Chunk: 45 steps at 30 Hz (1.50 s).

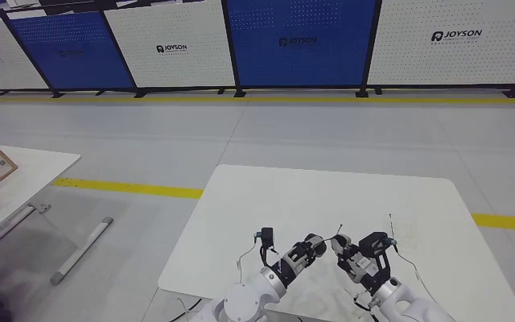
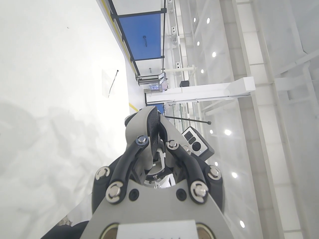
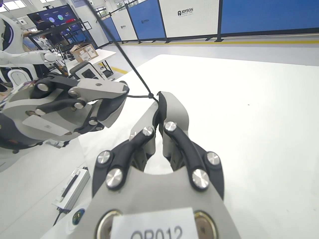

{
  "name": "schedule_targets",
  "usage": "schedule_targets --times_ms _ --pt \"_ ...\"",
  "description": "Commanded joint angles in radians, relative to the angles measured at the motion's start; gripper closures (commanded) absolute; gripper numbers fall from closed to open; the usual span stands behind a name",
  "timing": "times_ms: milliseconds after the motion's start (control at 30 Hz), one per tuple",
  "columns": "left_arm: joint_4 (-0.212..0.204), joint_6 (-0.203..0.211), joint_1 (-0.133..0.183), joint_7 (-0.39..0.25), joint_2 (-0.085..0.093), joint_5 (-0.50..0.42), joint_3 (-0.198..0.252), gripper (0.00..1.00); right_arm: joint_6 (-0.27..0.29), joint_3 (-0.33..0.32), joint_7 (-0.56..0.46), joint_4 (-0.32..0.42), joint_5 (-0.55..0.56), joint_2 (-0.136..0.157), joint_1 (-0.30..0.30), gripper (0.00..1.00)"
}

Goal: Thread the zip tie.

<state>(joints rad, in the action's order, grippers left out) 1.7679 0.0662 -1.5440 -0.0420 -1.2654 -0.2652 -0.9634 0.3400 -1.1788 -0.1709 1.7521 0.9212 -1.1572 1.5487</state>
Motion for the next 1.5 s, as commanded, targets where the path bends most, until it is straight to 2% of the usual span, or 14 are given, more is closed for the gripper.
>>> schedule_targets --times_ms 0,267,533,567,633,667,733,933,1033,1367,1467 --pt "0.0 0.003 0.0 0.001 0.0 -0.003 0.0 1.0 0.0 0.003 -0.003 -0.002 0.003 0.0 -0.001 1.0" --pt "0.004 0.039 -0.004 0.002 -0.002 -0.022 -0.006 1.0 0.0 0.015 -0.008 -0.013 0.009 -0.001 -0.009 1.0" --pt "0.006 0.041 -0.007 0.001 -0.002 -0.02 -0.009 1.0 0.0 0.016 -0.002 -0.013 0.001 -0.001 -0.007 1.0" --pt "0.006 0.037 -0.006 0.002 -0.002 -0.019 -0.009 1.0 0.0 0.014 -0.001 -0.011 -0.001 0.0 -0.006 0.97" --pt "0.005 0.031 -0.004 0.003 -0.002 -0.016 -0.008 1.0 0.0 0.009 0.0 -0.006 -0.006 0.002 -0.001 0.8" --pt "0.004 0.029 -0.003 0.004 -0.002 -0.016 -0.008 1.0 0.0 0.007 0.001 -0.004 -0.008 0.003 0.002 0.75" --pt "0.002 0.026 -0.001 0.004 -0.003 -0.015 -0.007 1.0 0.0 0.002 0.0 -0.003 -0.011 0.005 0.005 0.71" --pt "0.0 0.023 0.002 0.003 -0.004 -0.013 -0.005 1.0 0.0 -0.006 -0.002 0.008 -0.017 0.009 0.008 0.72" --pt "-0.001 0.022 0.003 0.002 -0.004 -0.012 -0.004 1.0 0.0 -0.009 -0.002 0.012 -0.017 0.01 0.009 0.77" --pt "-0.006 0.022 0.0 -0.003 -0.004 -0.007 -0.002 1.0 -0.003 -0.002 -0.01 0.019 -0.015 0.008 -0.001 0.71" --pt "-0.007 0.023 -0.001 -0.007 -0.004 -0.003 0.0 1.0 -0.006 0.0 -0.012 0.019 -0.015 0.007 -0.005 0.78"
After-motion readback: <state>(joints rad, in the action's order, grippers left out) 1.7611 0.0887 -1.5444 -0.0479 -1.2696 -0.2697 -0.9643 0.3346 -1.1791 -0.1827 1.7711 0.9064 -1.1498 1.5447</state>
